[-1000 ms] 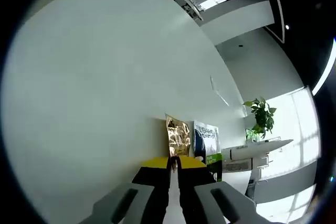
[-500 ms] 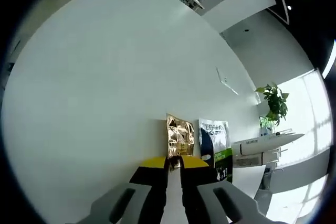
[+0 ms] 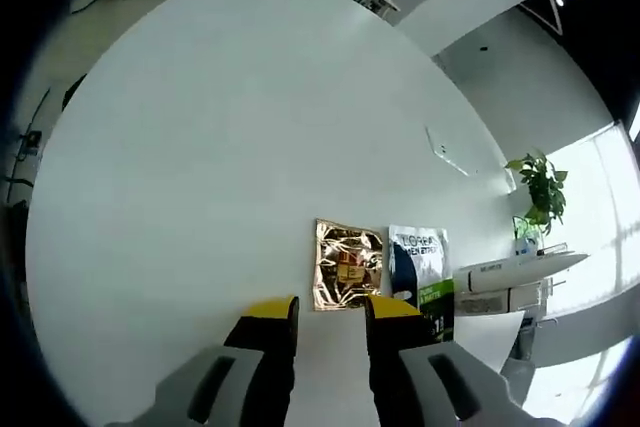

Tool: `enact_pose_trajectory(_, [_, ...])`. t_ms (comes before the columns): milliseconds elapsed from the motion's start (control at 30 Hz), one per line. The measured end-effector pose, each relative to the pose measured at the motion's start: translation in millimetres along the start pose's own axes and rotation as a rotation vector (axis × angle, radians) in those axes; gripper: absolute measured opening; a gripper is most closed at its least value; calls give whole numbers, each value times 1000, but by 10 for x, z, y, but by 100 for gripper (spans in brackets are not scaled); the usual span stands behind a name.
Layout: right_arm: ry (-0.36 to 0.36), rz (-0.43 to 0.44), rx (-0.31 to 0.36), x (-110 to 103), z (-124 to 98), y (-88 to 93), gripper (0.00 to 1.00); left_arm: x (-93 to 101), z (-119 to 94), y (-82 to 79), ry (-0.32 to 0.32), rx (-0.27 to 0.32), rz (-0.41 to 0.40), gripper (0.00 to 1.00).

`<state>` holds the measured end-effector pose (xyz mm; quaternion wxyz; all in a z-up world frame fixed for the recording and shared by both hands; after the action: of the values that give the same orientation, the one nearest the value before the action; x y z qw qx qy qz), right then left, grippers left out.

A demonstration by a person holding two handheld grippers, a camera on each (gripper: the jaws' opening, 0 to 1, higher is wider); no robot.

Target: Arrange the skincare products in the storage area until every visible bottle or jar stands upright without overlapping.

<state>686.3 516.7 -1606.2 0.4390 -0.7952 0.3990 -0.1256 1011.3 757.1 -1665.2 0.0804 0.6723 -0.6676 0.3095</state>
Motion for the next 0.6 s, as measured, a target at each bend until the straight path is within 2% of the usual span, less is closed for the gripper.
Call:
enact_pose_trajectory(100, [-1,-3,2,-2,0,-3,43,-40,-95,53,-29,-5,31,34])
enact_pose_trajectory(167, [-3,-4,1,-5,1,-2,43,-79,-169,88,-54,-10,93,37])
enact_pose_trajectory(233, [-4,-6,4,-6,-2,-6,43,-61,-295,190,-81,-3,142,44])
enact_pose_trajectory(333, [-4,-9,4,-6,-2,-6,42,-48,-385,291,-81,-8,203,48])
enact_pose_trajectory(367, [-5,-10,6,-6,-3,-9,42,-30,-430,376,-69,-18,246,49])
enact_pose_trajectory(433, [-6,-12,9,-7,-4,-13,42,-49,-504,533,-93,-45,283,55])
enact_pose_trajectory(500, [-9,-14,12,-10,-7,-19,42,-35,-580,687,-109,-29,367,61])
enact_pose_trajectory(600, [-10,-17,15,-10,-11,-25,43,-64,-688,939,-139,-53,406,64])
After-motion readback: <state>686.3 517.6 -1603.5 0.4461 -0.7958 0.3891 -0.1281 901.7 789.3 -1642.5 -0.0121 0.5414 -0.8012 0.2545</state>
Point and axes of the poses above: the point that each gripper's makers call its tool centre point, and the gripper's own axes: z roughly forward along the fingers, x roughly to its right, y roughly out of its underside, the point moved 5 cm from there along -z, roughly backward along the fingers, and after that the axes turned 8 degrees about z, right-handed, at the moved point
